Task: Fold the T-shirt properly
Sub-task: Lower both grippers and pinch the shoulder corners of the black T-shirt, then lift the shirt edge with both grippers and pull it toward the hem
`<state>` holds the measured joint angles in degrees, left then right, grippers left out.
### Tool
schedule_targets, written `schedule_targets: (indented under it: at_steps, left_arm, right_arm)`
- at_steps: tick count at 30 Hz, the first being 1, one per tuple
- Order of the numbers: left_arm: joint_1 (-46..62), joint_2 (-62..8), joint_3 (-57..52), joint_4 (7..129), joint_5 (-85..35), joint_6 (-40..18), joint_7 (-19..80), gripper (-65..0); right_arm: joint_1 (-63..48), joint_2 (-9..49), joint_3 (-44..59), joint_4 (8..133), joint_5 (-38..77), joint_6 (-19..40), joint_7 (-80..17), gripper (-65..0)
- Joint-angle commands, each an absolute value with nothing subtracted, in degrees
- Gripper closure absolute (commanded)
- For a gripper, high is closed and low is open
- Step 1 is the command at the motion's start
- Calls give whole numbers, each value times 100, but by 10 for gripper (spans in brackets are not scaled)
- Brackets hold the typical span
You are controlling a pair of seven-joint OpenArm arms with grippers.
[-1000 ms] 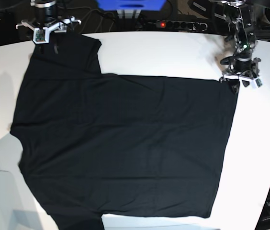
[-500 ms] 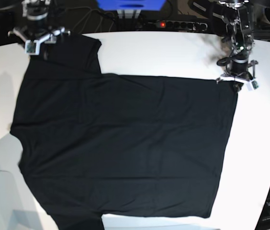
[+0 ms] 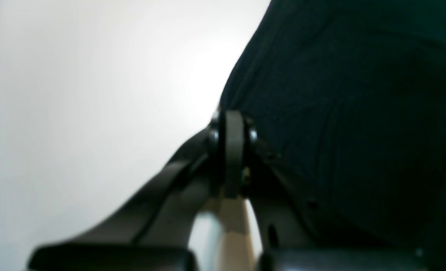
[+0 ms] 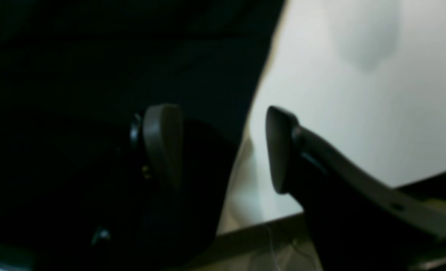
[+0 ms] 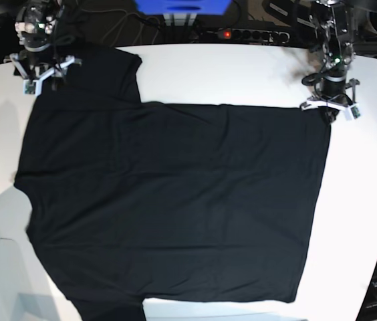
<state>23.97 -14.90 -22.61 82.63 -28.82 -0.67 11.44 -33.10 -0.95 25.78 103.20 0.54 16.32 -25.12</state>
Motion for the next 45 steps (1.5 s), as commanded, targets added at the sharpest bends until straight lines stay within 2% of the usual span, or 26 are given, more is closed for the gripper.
schedule_targets:
  at_steps: [1, 4, 6, 10, 13, 14, 23, 32, 40, 45]
  left_arm:
    - [2492, -1516, -2281, 8286, -2888, -40, 1367, -2]
    - [2545, -1516, -2281, 8286, -2888, -40, 1367, -2]
    - [2571, -1516, -2281, 8286, -2888, -40, 1367, -2]
    - [2571, -1516, -2281, 8286, -2888, -40, 1367, -2]
    - [2651, -1516, -2334, 8295, -2888, -40, 1358, -2]
    - [2651, -1516, -2404, 8338, -2888, -40, 1358, -2]
    - [2923, -1508, -2668, 8998, -2888, -40, 1393, -2]
    - [2958, -1499, -2888, 9640, -2897, -31, 1393, -2]
    - [2422, -1279, -3266, 9965, -2888, -31, 1402, -2]
    - [2000, -1270, -3099, 9912, -2835, -31, 1402, -2]
  right_arm:
    - [-3345, -57, 2589, 10334, 40, 1710, -2466, -356]
    - [-3345, -48, 2571, 10123, 40, 1719, -2422, -353]
    - [-3345, -48, 2571, 10018, 40, 1974, -2431, -324]
    - [-3336, -48, 2615, 9947, 31, 2888, -2457, -161]
    - [-3327, -40, 2624, 9947, 31, 2958, -2457, -20]
    - [-3327, -40, 2624, 9956, 31, 2949, -2440, 0]
    - [-3152, -66, 3064, 10615, 31, 2967, -2457, 0]
    - [-3090, -57, 3073, 11530, 31, 2967, -2448, 0]
    - [-2132, -22, 3319, 11512, 4, 2967, -2475, 0]
    - [-1218, 233, 3257, 11284, 4, 2967, -3169, 0]
